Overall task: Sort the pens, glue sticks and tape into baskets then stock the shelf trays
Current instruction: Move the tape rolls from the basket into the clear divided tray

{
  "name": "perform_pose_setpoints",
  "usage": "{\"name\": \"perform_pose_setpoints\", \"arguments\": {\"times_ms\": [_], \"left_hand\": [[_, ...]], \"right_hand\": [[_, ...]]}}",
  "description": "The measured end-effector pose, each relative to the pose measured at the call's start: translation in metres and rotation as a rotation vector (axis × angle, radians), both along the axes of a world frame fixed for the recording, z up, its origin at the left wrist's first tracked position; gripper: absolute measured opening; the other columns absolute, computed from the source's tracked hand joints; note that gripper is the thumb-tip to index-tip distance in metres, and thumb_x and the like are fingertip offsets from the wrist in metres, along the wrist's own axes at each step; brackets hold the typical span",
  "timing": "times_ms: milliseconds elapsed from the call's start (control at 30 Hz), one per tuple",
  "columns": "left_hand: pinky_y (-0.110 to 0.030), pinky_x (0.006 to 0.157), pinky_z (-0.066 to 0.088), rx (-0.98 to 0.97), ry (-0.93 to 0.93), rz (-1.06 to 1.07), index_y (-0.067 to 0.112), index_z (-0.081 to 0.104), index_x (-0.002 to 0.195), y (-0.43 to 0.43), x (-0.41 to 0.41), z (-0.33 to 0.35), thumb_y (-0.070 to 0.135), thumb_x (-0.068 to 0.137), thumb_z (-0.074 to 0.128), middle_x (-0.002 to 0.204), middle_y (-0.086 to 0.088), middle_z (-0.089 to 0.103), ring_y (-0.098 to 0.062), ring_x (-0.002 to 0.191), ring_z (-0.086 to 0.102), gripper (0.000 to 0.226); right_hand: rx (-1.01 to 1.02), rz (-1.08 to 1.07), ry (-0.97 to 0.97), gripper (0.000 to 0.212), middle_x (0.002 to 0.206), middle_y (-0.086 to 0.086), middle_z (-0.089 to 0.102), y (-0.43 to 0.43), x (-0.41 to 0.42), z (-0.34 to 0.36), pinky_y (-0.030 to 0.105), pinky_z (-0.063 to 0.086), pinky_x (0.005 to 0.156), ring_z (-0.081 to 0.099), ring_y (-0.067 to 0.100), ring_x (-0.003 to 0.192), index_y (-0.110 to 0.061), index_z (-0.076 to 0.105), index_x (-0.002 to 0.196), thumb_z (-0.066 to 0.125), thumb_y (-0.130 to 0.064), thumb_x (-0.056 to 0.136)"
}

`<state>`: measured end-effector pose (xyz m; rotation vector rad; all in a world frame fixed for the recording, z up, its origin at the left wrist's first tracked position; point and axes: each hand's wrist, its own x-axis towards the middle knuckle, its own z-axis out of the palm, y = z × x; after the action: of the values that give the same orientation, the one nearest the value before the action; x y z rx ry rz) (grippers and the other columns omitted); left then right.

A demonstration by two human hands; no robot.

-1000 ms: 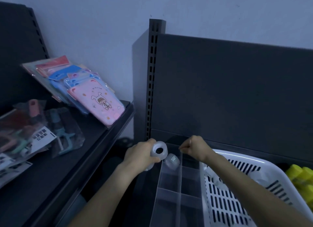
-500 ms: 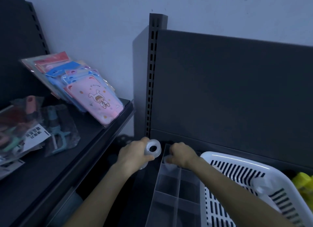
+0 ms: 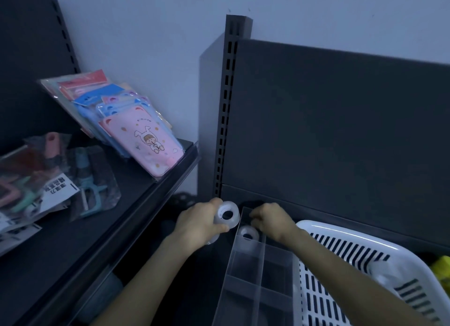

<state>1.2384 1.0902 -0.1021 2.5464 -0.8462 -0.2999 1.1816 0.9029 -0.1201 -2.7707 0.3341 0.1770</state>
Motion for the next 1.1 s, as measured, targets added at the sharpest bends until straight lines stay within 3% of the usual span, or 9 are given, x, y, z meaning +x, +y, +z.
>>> {"name": "perform_pose_setpoints", "arguments": {"times_ms": [67,167,333,467,533,633,800,867,1100], "left_hand": [[-0.033,0.081,0.050,-0.007,-0.009,-0.027,0.029,0.048,0.116,-0.002,-0.001,0.003,0.040,0.082,0.064,0.103,0.007,0.065,-0.015,0.096,0.061,0.040],[-0.033,0.082,0.049,-0.024,-0.033,-0.085,0.030,0.048,0.117,-0.010,-0.004,0.008,0.040,0.081,0.065,0.105,0.007,0.065,-0.016,0.098,0.061,0.041],[-0.034,0.086,0.047,0.008,-0.031,-0.175,0.028,0.048,0.123,-0.021,-0.007,0.017,0.040,0.080,0.067,0.111,0.005,0.064,-0.017,0.102,0.060,0.048],[-0.033,0.083,0.049,-0.019,0.019,-0.230,0.028,0.049,0.124,-0.030,-0.009,0.022,0.037,0.079,0.069,0.111,0.004,0.064,-0.015,0.097,0.060,0.050],[-0.029,0.082,0.048,-0.063,0.060,-0.222,0.026,0.048,0.129,-0.033,-0.008,0.022,0.034,0.077,0.073,0.116,0.002,0.062,-0.015,0.100,0.059,0.058],[-0.022,0.084,0.044,-0.104,0.107,-0.144,0.016,0.045,0.134,-0.028,-0.002,0.020,0.030,0.072,0.078,0.124,-0.005,0.056,-0.017,0.107,0.056,0.072],[-0.027,0.066,0.046,-0.118,0.125,-0.018,0.008,0.055,0.103,-0.014,0.003,0.011,0.022,0.068,0.079,0.087,0.000,0.053,-0.014,0.076,0.051,0.045],[-0.028,0.069,0.047,-0.130,0.136,0.004,0.008,0.057,0.102,-0.010,0.003,0.008,0.024,0.069,0.078,0.083,0.003,0.051,-0.014,0.078,0.051,0.042],[-0.029,0.089,0.048,-0.183,0.128,0.000,0.010,0.057,0.115,-0.002,0.007,0.000,0.029,0.072,0.078,0.109,-0.004,0.060,-0.018,0.102,0.057,0.052]], "right_hand": [[0.168,-0.051,-0.200,0.010,0.083,0.000,0.068,-0.003,-0.005,0.013,0.025,0.049,0.076,0.060,0.014,0.078,-0.013,0.071,0.082,0.062,-0.013,0.085],[0.306,0.012,-0.315,0.024,0.095,-0.004,0.066,0.000,-0.017,0.035,0.009,0.043,0.077,0.057,-0.004,0.080,-0.010,0.069,0.105,0.068,-0.014,0.082],[-0.064,0.254,-0.323,0.043,0.114,-0.007,0.051,-0.002,-0.035,0.039,0.019,0.041,0.083,0.045,0.006,0.104,-0.027,0.057,0.124,0.067,-0.023,0.082],[-0.160,0.366,-0.358,0.028,0.111,0.004,0.051,-0.005,-0.041,0.034,0.030,0.047,0.075,0.051,0.020,0.096,-0.020,0.066,0.111,0.066,-0.019,0.083],[-0.068,0.291,-0.328,0.020,0.108,0.003,0.049,-0.009,-0.041,0.031,0.032,0.048,0.076,0.051,0.020,0.089,-0.014,0.066,0.105,0.065,-0.019,0.085],[0.016,0.151,-0.245,0.024,0.107,-0.002,0.045,-0.016,-0.035,0.024,0.022,0.043,0.080,0.050,0.015,0.088,-0.012,0.067,0.109,0.064,-0.020,0.086],[-0.097,0.135,-0.038,0.030,0.119,0.004,0.055,-0.006,-0.019,0.007,0.029,0.046,0.086,0.057,0.022,0.105,-0.017,0.066,0.115,0.061,-0.021,0.086],[-0.132,0.142,0.004,0.031,0.119,0.004,0.057,-0.003,-0.017,0.001,0.029,0.044,0.087,0.054,0.022,0.110,-0.018,0.066,0.115,0.060,-0.021,0.085],[-0.090,0.092,0.046,0.040,0.124,0.007,0.056,-0.008,-0.011,-0.006,0.027,0.042,0.093,0.052,0.022,0.114,-0.020,0.061,0.122,0.064,-0.031,0.083]]}}
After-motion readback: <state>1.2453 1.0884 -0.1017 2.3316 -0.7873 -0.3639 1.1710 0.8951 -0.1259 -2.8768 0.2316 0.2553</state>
